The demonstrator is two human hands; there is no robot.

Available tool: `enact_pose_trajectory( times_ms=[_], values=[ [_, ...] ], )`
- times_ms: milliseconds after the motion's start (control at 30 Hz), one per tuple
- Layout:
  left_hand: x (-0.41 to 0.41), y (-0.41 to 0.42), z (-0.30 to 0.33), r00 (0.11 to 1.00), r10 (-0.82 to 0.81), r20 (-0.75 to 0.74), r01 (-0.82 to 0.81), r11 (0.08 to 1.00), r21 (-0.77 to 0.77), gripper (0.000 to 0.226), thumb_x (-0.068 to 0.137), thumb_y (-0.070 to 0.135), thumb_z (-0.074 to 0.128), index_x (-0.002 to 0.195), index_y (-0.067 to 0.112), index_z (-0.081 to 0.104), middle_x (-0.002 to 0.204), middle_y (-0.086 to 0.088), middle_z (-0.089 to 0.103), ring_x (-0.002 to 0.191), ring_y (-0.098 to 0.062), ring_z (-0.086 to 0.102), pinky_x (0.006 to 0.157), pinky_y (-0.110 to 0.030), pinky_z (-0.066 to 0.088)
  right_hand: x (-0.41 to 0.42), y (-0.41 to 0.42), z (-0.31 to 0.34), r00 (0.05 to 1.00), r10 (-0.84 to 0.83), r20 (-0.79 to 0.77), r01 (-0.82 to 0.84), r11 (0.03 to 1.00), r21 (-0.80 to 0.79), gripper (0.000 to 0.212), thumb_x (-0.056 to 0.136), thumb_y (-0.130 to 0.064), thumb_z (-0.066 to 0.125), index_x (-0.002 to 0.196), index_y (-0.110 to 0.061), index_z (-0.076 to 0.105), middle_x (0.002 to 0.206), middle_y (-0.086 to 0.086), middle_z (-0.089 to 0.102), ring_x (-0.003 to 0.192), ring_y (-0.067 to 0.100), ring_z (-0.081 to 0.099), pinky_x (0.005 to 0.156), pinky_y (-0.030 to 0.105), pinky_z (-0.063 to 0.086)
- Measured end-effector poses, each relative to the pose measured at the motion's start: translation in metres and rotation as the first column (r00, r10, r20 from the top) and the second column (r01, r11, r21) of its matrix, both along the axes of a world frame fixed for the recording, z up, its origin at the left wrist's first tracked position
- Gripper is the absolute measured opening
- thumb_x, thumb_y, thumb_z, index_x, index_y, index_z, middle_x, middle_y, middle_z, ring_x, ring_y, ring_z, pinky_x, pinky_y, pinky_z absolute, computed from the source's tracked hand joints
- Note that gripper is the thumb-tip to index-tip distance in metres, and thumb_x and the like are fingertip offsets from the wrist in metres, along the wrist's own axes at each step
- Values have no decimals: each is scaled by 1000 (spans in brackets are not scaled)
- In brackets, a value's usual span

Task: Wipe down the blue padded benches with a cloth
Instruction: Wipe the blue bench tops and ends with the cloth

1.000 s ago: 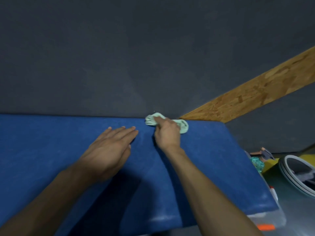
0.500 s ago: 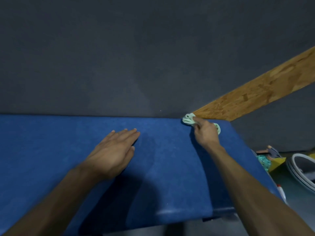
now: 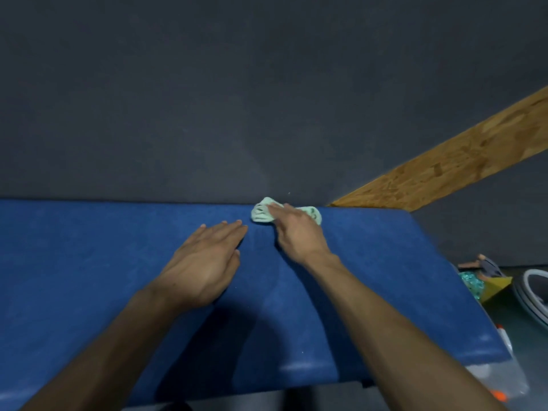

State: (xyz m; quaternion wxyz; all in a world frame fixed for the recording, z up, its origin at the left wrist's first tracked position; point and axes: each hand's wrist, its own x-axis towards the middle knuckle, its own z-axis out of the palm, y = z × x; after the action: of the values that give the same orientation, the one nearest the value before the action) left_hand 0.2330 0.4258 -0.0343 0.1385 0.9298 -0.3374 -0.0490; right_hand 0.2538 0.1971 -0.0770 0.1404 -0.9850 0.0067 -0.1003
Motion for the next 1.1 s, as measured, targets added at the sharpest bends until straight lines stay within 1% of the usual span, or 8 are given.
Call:
enact_pose_trajectory(
  times_ms=[200,333,467,567,667,800,967,1100],
  values=[
    [-1,6,0,1000,-10,-6,10,1000,22,69,90,41,13,157,24,19,165,7,16,153,-13,12,123,-32,4,-31,-88,15,949,-309,-58,314,944,106,40,102,-17,42,140,-23,52,134,10,59,118,35,56,92,40,47],
    [-2,9,-1,1000,-12,-6,12,1000,13,68,91,40,14,157,24,20,165,7,17,153,-13,12,123,-32,4,-23,-74,9,922,-386,-24,386,915,114,38,99,-14,45,134,-20,57,120,19,62,106,41,59,87,44,49],
    [-1,10,0,1000,1,4,-1,1000,17,69,91,40,13,157,23,20,165,6,17,152,-13,13,123,-32,4,-7,2,-3,975,-215,64,208,974,91,41,92,-13,45,128,-21,62,113,19,65,100,42,58,88,45,49],
    [0,11,-2,1000,7,0,-7,1000,-9,68,91,38,16,156,23,21,164,5,22,152,-14,17,123,-34,6,-4,58,-4,996,-21,92,15,998,61,46,92,-9,47,134,-23,58,132,7,62,119,37,52,105,44,41],
    [-1,9,-4,1000,-6,-10,5,1000,-21,66,91,37,18,156,24,22,163,5,24,151,-15,19,123,-35,8,-6,53,-2,995,92,35,-93,996,19,52,92,-6,47,140,-28,52,147,0,52,137,29,44,112,39,33],
    [-1,9,-4,1000,-16,-13,16,1000,11,68,91,40,14,156,24,21,165,7,18,152,-13,13,123,-33,5,-21,-30,10,995,-101,-20,102,993,55,43,100,-16,44,140,-28,51,145,4,53,131,29,51,102,36,42],
    [-2,16,-4,1000,-16,-4,16,1000,1,67,91,39,15,156,24,22,164,7,19,152,-13,14,123,-32,5,-55,-111,15,884,-464,-56,467,873,141,41,101,-19,46,141,-20,53,128,16,64,111,39,59,88,41,47],
    [-4,19,-4,1000,-15,-1,15,1000,17,69,90,41,12,157,25,20,165,8,17,152,-11,13,123,-31,5,-36,-35,-4,932,-358,48,347,925,156,39,92,-7,51,129,-14,62,115,24,65,98,45,61,85,45,48]
  ],
)
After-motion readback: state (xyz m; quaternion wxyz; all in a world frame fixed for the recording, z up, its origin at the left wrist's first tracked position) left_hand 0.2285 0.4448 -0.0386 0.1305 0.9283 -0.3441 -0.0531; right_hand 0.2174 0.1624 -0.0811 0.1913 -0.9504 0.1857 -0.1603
